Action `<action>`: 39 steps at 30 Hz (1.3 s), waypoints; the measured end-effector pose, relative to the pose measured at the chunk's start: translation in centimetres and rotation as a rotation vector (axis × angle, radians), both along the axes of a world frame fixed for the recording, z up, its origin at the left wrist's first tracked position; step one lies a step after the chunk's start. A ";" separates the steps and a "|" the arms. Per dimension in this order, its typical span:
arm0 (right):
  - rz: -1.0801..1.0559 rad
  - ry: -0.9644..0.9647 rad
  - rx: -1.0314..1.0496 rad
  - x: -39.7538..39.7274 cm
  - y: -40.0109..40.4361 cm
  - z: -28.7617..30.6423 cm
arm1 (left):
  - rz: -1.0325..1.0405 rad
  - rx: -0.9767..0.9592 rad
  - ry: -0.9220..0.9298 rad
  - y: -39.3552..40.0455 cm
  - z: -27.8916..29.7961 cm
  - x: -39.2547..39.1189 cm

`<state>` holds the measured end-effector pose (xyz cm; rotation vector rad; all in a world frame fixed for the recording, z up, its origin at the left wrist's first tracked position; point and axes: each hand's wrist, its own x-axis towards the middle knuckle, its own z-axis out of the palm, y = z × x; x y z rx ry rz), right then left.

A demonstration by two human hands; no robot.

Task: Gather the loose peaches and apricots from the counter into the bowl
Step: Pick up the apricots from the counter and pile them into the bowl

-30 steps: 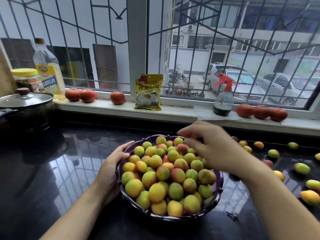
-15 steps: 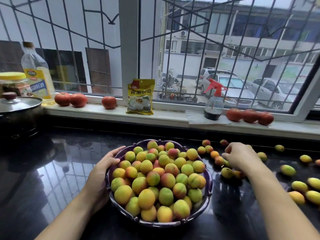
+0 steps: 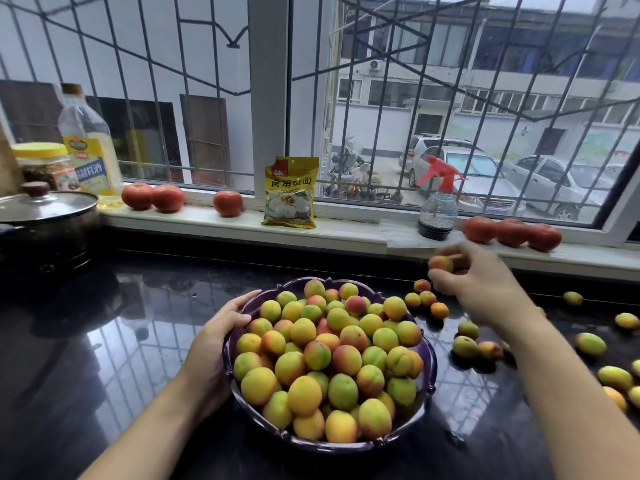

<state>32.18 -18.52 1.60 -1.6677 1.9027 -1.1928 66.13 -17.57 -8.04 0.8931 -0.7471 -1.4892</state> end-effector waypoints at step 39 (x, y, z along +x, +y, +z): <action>-0.133 0.260 -0.051 0.2 -3.0 -3.7 | -0.010 0.002 0.002 -0.3 -0.2 0.0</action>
